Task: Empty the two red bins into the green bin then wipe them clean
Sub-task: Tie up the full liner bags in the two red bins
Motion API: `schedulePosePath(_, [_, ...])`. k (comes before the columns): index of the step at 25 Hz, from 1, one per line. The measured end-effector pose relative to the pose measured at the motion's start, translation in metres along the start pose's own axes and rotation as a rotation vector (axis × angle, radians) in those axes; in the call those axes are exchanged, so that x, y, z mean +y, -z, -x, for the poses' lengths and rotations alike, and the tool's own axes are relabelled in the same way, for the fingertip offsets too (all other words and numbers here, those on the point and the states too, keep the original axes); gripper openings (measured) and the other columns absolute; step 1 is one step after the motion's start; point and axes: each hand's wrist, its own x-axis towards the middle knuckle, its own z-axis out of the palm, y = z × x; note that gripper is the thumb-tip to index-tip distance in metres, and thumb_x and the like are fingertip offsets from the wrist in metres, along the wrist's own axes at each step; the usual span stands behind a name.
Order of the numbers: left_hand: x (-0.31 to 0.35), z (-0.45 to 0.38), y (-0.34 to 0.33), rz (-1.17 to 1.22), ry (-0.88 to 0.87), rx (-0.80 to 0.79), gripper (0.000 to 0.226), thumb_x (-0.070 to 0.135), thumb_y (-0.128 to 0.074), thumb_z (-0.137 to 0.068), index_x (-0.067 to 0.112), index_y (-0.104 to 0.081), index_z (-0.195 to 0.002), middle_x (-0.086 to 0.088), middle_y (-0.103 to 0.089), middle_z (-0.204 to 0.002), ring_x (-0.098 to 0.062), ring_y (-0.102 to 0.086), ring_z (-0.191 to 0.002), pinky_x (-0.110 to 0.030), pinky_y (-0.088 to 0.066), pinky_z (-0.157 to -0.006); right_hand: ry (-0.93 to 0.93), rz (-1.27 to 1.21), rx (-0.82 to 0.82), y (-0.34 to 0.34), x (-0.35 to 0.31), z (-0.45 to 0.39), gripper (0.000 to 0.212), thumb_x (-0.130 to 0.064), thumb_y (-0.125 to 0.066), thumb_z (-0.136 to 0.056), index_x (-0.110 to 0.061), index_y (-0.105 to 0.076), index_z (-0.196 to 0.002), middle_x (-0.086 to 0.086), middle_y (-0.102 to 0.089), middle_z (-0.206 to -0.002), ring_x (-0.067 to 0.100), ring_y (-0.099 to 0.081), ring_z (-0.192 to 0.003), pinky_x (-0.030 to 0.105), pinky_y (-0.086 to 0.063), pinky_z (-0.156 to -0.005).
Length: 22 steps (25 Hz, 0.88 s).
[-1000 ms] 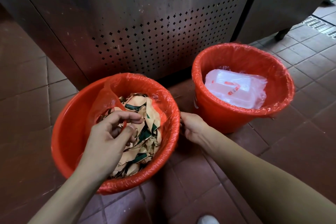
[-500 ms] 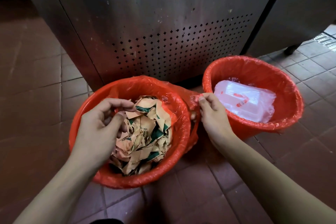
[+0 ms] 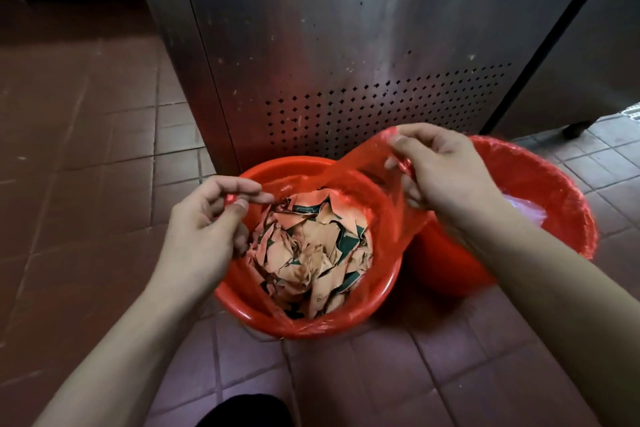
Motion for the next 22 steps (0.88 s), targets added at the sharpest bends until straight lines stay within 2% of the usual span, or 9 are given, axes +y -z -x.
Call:
schedulePosePath(2, [0.006, -0.003, 0.007, 0.083, 0.049, 0.011, 0.021, -0.005, -0.048, -0.101, 0.009, -0.064, -0.100, -0.008, -0.077, -0.098, -0.012, -0.038, -0.048, -0.022, -0.036, -0.047, -0.030, -0.059, -0.042, -0.005, -0.011, 0.002, 0.012, -0.005, -0.057, -0.098, -0.009, -0.067, -0.102, 0.006, -0.066, -0.077, 0.012, -0.041, -0.040, 0.018, -0.029, -0.035])
schedulePosePath(6, [0.011, -0.010, 0.023, 0.210, 0.118, 0.163, 0.023, -0.007, -0.047, -0.101, 0.011, -0.061, -0.097, -0.011, -0.076, -0.095, -0.008, -0.039, -0.045, -0.018, -0.035, -0.041, -0.044, -0.119, -0.054, -0.013, -0.018, 0.008, 0.020, 0.005, -0.062, -0.090, -0.006, -0.069, -0.106, 0.016, -0.072, -0.091, 0.012, -0.047, -0.046, 0.019, -0.033, -0.035])
schedulePosePath(9, [0.001, -0.007, 0.037, 0.097, 0.067, 0.177, 0.021, -0.003, -0.045, -0.103, 0.014, -0.056, -0.108, -0.008, -0.077, -0.098, -0.010, -0.049, -0.051, -0.019, -0.042, -0.044, -0.032, -0.111, -0.022, -0.015, -0.019, 0.014, 0.021, 0.004, -0.064, -0.089, -0.014, -0.068, -0.099, 0.030, -0.067, -0.107, 0.013, -0.043, -0.047, 0.018, -0.029, -0.035])
schedulePosePath(12, [-0.014, 0.009, 0.052, -0.141, 0.168, 0.093, 0.013, 0.010, -0.048, -0.106, 0.010, -0.052, -0.118, -0.008, -0.078, -0.090, -0.017, -0.065, -0.062, -0.033, -0.054, -0.062, -0.080, -0.191, -0.001, -0.018, -0.021, 0.017, 0.021, 0.007, -0.059, -0.092, -0.009, -0.066, -0.103, 0.023, -0.073, -0.097, 0.011, -0.040, -0.045, 0.018, -0.025, -0.034])
schedulePosePath(14, [-0.019, 0.022, 0.059, -0.260, 0.297, -0.029, 0.017, 0.015, -0.051, -0.105, 0.001, -0.061, -0.102, -0.012, -0.075, -0.073, -0.020, -0.064, -0.056, -0.041, -0.052, -0.068, -0.095, -0.219, 0.003, -0.021, -0.023, 0.018, 0.022, 0.008, -0.055, -0.094, -0.010, -0.064, -0.103, 0.013, -0.074, -0.091, 0.010, -0.040, -0.044, 0.018, -0.025, -0.034])
schedulePosePath(15, [-0.016, 0.026, 0.061, -0.271, 0.312, -0.039, 0.024, 0.015, -0.051, -0.105, 0.000, -0.063, -0.090, -0.011, -0.069, -0.063, -0.020, -0.060, -0.051, -0.043, -0.051, -0.069, -0.086, -0.215, 0.006, -0.022, -0.024, 0.018, 0.022, 0.008, -0.055, -0.094, -0.010, -0.063, -0.103, 0.011, -0.075, -0.090, 0.010, -0.040, -0.044, 0.018, -0.025, -0.035])
schedulePosePath(18, [0.010, 0.021, 0.056, -0.221, 0.182, 0.090, 0.035, 0.016, -0.050, -0.105, 0.006, -0.061, -0.074, 0.001, -0.053, -0.050, -0.020, -0.058, -0.048, -0.046, -0.054, -0.071, -0.024, -0.162, 0.015, -0.023, -0.026, 0.022, 0.022, 0.007, -0.057, -0.094, -0.012, -0.065, -0.104, 0.010, -0.076, -0.091, 0.010, -0.041, -0.044, 0.018, -0.027, -0.036])
schedulePosePath(20, [0.026, 0.015, 0.044, -0.259, 0.068, 0.125, 0.035, 0.025, -0.055, -0.102, 0.014, -0.064, -0.071, 0.001, -0.062, -0.061, -0.023, -0.069, -0.062, -0.046, -0.058, -0.079, 0.032, -0.096, 0.006, -0.022, -0.027, 0.027, 0.022, 0.004, -0.060, -0.093, -0.015, -0.067, -0.101, 0.014, -0.075, -0.094, 0.010, -0.041, -0.044, 0.019, -0.029, -0.037])
schedulePosePath(22, [0.029, 0.011, 0.032, -0.459, -0.062, 0.112, 0.029, 0.033, -0.061, -0.098, 0.021, -0.069, -0.072, 0.002, -0.065, -0.098, -0.013, -0.069, -0.091, -0.035, -0.054, -0.092, 0.087, -0.035, -0.021, -0.021, -0.028, 0.031, 0.021, 0.001, -0.063, -0.092, -0.018, -0.070, -0.098, 0.022, -0.072, -0.096, 0.011, -0.043, -0.043, 0.019, -0.031, -0.037])
